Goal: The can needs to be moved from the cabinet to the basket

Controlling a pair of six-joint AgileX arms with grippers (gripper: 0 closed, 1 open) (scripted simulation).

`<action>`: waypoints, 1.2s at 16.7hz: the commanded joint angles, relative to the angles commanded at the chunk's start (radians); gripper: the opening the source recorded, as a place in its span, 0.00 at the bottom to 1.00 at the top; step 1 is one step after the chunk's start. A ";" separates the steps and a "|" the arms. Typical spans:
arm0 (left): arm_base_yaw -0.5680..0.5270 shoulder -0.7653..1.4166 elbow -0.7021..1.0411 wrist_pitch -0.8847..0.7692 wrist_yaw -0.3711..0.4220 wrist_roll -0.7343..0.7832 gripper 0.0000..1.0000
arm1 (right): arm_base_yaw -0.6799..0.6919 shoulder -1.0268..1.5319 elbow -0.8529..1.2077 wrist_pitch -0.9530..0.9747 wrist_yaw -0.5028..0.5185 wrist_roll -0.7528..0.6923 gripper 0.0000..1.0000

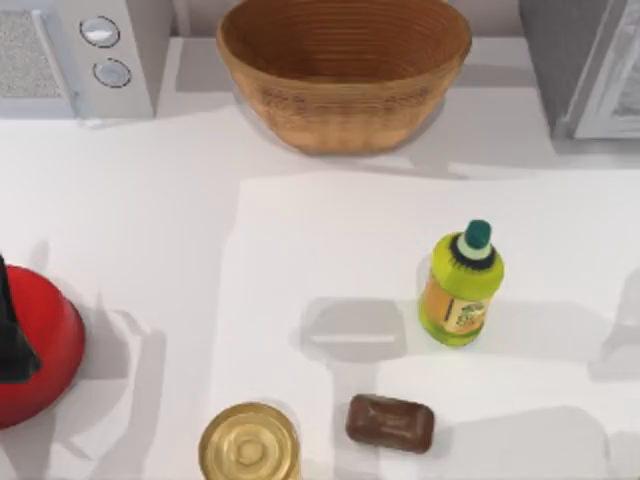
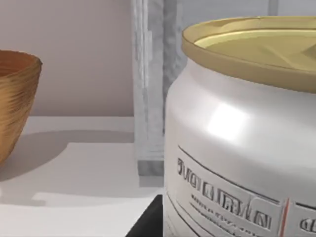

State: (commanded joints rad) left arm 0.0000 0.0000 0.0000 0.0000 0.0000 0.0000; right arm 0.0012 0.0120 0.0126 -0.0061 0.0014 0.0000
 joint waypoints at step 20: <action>0.000 0.000 0.000 0.000 0.000 0.000 1.00 | 0.269 0.909 0.712 0.221 0.278 0.008 0.00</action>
State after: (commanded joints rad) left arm 0.0000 0.0000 0.0000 0.0000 0.0000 0.0000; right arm 0.2705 0.9211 0.7248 0.2144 0.2795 0.0081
